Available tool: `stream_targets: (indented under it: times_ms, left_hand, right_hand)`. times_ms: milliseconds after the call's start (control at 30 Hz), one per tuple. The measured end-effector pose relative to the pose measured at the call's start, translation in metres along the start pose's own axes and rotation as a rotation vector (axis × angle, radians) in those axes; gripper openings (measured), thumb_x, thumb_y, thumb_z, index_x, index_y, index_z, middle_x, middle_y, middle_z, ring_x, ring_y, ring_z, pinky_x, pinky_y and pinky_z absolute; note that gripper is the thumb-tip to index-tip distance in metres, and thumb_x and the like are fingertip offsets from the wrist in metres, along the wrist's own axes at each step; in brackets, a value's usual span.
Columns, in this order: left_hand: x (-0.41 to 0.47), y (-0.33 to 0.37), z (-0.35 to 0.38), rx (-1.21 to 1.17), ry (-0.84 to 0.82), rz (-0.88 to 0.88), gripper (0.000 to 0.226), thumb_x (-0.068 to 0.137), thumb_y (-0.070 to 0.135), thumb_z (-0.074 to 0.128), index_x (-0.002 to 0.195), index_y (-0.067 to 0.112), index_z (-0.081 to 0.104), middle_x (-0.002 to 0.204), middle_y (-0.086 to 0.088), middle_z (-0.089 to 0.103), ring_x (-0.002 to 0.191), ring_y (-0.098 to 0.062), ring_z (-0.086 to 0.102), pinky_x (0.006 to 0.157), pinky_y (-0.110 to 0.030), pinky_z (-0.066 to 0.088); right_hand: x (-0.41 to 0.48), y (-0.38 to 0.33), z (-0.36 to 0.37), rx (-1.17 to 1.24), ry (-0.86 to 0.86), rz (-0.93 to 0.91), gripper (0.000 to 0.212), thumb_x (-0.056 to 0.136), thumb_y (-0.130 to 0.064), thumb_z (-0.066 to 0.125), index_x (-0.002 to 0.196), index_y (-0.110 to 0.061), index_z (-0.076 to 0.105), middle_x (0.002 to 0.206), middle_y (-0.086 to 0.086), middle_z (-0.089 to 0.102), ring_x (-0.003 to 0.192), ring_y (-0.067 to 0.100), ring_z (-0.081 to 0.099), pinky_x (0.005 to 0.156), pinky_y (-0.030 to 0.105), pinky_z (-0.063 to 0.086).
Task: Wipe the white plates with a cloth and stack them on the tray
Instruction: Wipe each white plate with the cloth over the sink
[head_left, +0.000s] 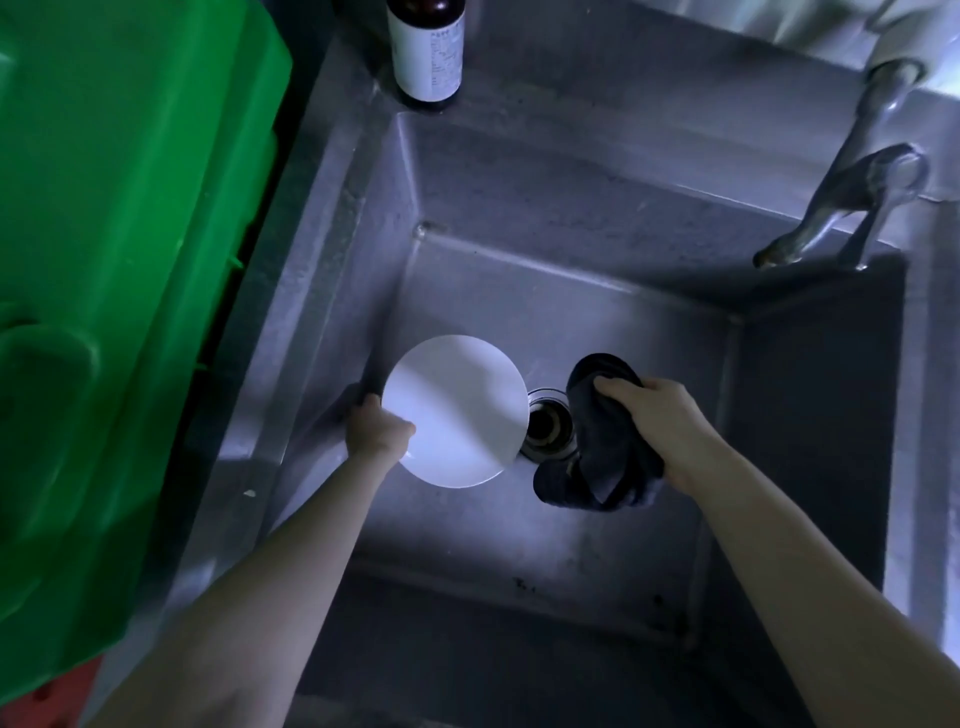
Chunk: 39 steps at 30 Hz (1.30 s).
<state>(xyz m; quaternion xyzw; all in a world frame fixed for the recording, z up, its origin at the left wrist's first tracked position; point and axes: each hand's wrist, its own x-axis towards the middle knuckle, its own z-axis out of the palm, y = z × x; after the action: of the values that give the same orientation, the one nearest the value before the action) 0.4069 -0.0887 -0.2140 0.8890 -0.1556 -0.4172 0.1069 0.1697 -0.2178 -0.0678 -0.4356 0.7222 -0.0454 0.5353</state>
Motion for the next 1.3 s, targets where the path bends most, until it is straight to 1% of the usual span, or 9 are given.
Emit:
stream_targets:
  times_ms: [300, 567, 733, 833, 933, 1000, 1067, 1233, 1300]
  left_hand:
    - [-0.049, -0.009, -0.015, -0.607, -0.27, -0.07, 0.058, 0.091, -0.002, 0.062, 0.145, 0.01, 0.044, 0.142, -0.013, 0.055, 0.127, -0.036, 0.054, 0.09, -0.048, 0.055]
    - [-0.154, 0.007, -0.042, -1.012, -0.355, 0.149, 0.046, 0.106, 0.017, 0.048, 0.151, 0.023, 0.043, 0.143, -0.005, 0.056, 0.125, -0.031, 0.056, 0.08, -0.042, 0.058]
    - [-0.234, 0.036, -0.05, -1.134, -0.276, 0.272, 0.04, 0.108, 0.032, 0.044, 0.147, 0.023, 0.049, 0.137, -0.006, 0.065, 0.124, -0.03, 0.062, 0.097, -0.05, 0.055]
    - [-0.282, 0.059, -0.05, -1.144, -0.284, 0.351, 0.041, 0.108, 0.038, 0.041, 0.144, 0.023, 0.054, 0.134, -0.003, 0.068, 0.122, -0.027, 0.065, 0.098, -0.048, 0.055]
    - [-0.325, 0.083, -0.049, -1.215, -0.275, 0.289, 0.046, 0.103, 0.05, 0.044, 0.137, 0.024, 0.061, 0.129, -0.005, 0.07, 0.119, -0.028, 0.066, 0.098, -0.049, 0.054]
    - [-0.347, 0.097, -0.05, -1.219, -0.271, 0.297, 0.047, 0.104, 0.049, 0.043, 0.133, 0.018, 0.062, 0.132, -0.009, 0.068, 0.118, -0.025, 0.065, 0.104, -0.049, 0.049]
    - [-0.362, 0.106, -0.055, -1.237, -0.273, 0.296, 0.047, 0.105, 0.045, 0.042, 0.13, 0.01, 0.063, 0.134, -0.013, 0.066, 0.107, -0.023, 0.067, 0.096, -0.043, 0.052]
    - [-0.38, 0.115, -0.071, -1.359, -0.492, 0.321, 0.065, 0.093, 0.068, 0.05, 0.112, 0.013, 0.079, 0.114, -0.011, 0.076, 0.109, -0.027, 0.072, 0.097, -0.04, 0.052]
    - [-0.382, 0.116, -0.07, -1.376, -0.452, 0.392, 0.057, 0.106, 0.047, 0.037, 0.092, 0.015, 0.082, 0.092, -0.001, 0.08, 0.086, -0.015, 0.077, 0.072, -0.027, 0.06]
  right_hand:
    - [-0.03, 0.0, -0.036, 0.035, -0.04, -0.008, 0.023, 0.084, -0.031, 0.073, 0.087, -0.009, 0.071, 0.09, 0.015, 0.074, 0.085, 0.032, 0.071, 0.085, 0.051, 0.058]
    - [-0.094, -0.004, -0.108, 0.109, -0.042, -0.143, 0.037, 0.088, -0.039, 0.07, 0.097, -0.003, 0.069, 0.095, 0.02, 0.073, 0.087, 0.036, 0.071, 0.084, 0.057, 0.056]
    - [-0.15, -0.018, -0.158, 0.287, -0.017, -0.294, 0.027, 0.087, -0.039, 0.069, 0.082, -0.012, 0.067, 0.084, 0.015, 0.071, 0.079, 0.032, 0.069, 0.08, 0.05, 0.056]
    - [-0.188, -0.027, -0.162, 0.282, -0.094, -0.518, 0.029, 0.077, -0.037, 0.071, 0.082, -0.01, 0.065, 0.083, 0.013, 0.069, 0.079, 0.021, 0.063, 0.077, 0.041, 0.051]
    - [-0.22, -0.017, -0.145, -0.156, -0.157, -0.865, 0.019, 0.08, -0.039, 0.066, 0.088, -0.023, 0.061, 0.088, -0.006, 0.068, 0.082, 0.016, 0.058, 0.078, 0.04, 0.049]
    - [-0.229, -0.002, -0.135, -0.555, -0.051, -1.246, 0.012, 0.091, -0.031, 0.063, 0.099, -0.022, 0.065, 0.115, -0.007, 0.065, 0.089, 0.022, 0.053, 0.083, 0.039, 0.046]
    - [-0.235, 0.011, -0.135, -0.836, 0.047, -1.462, 0.033, 0.099, -0.036, 0.053, 0.125, -0.02, 0.065, 0.143, -0.003, 0.052, 0.106, 0.028, 0.054, 0.093, 0.04, 0.044]
    - [-0.249, 0.011, -0.149, -0.851, -0.105, -1.62, 0.043, 0.106, -0.038, 0.033, 0.14, -0.023, 0.054, 0.157, -0.012, 0.032, 0.151, 0.013, 0.011, 0.122, 0.041, 0.008]
    - [-0.253, -0.004, -0.151, -0.689, -0.218, -1.565, 0.04, 0.105, -0.028, 0.039, 0.14, -0.015, 0.052, 0.159, -0.008, 0.028, 0.151, 0.01, 0.013, 0.122, 0.036, 0.013]
